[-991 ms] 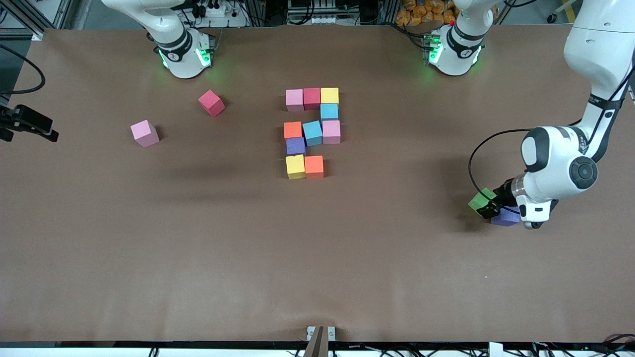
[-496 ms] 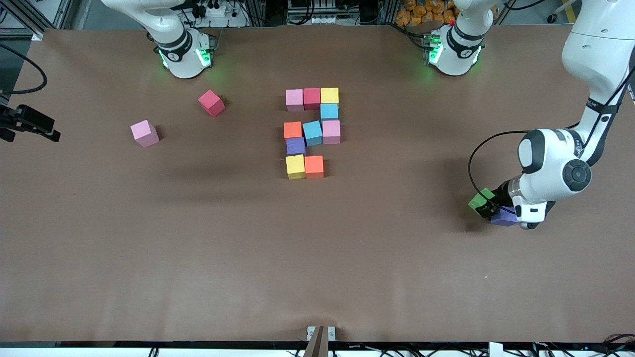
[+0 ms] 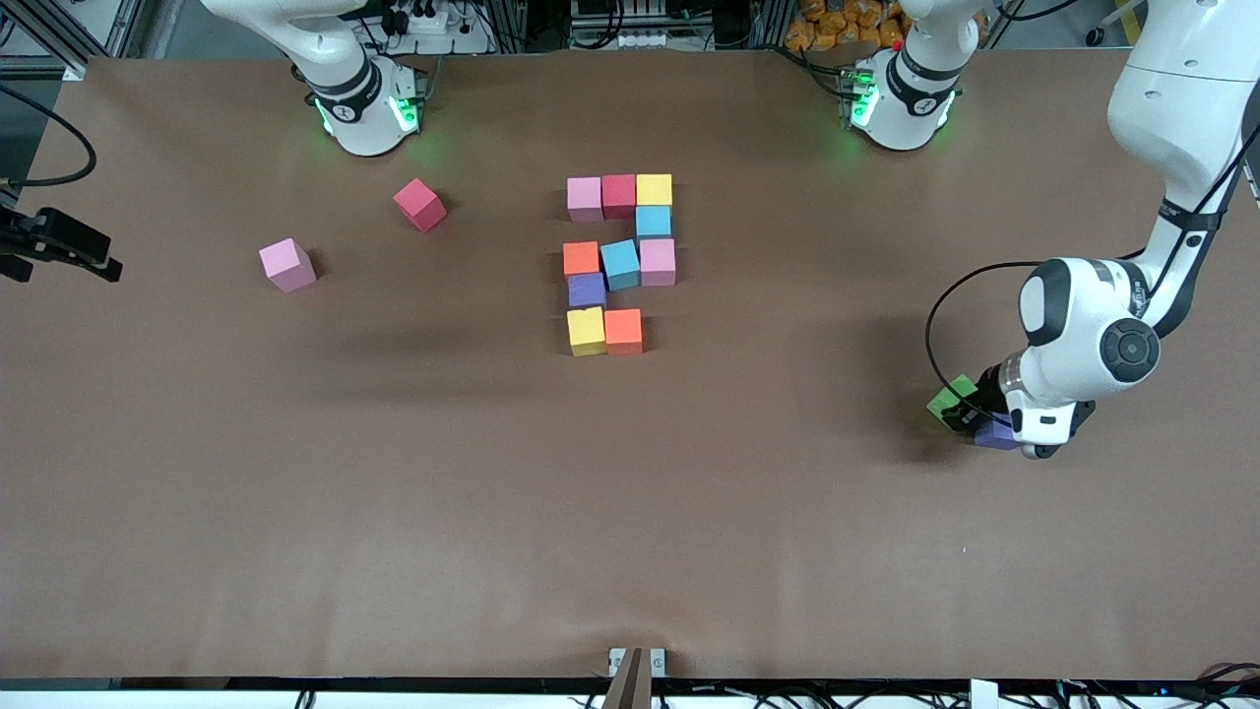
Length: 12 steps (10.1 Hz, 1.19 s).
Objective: Form number 2 with 11 blocks
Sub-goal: 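Carry the green cube to the cluster with the left gripper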
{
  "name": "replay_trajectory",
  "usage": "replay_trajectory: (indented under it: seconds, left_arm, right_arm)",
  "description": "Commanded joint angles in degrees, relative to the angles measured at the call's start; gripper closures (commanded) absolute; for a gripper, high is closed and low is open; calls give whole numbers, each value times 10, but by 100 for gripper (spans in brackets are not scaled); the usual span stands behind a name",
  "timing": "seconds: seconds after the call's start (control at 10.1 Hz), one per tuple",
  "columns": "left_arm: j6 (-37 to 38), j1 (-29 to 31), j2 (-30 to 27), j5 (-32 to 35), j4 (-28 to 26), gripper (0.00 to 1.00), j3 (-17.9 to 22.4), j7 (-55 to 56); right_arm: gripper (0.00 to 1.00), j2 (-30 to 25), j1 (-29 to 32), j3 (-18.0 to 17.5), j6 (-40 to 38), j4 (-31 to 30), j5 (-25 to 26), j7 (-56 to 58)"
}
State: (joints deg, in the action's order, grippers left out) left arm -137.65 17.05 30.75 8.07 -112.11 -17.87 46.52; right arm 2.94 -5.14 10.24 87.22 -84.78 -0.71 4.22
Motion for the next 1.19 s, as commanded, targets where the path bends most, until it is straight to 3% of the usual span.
replay_trajectory:
  seconds: [0.0, 0.5, 0.69, 1.09]
  left_arm:
    - [18, -37, -24, 9, -2, 81, -16, 87]
    - [26, -95, -43, -24, -2, 82, -97, 318]
    - [26, -143, -45, -52, -1, 83, -97, 379]
    - [23, -214, -40, -96, 10, 83, -96, 465]
  right_arm:
    - [0, -7, 7, -2, 0, -1, 0, -5]
    - [0, -39, 41, -10, 2, -24, -5, -2]
    - [0, -39, 64, -33, 3, -24, -19, 2]
    - [0, -27, 59, -34, 1, -18, -18, 2]
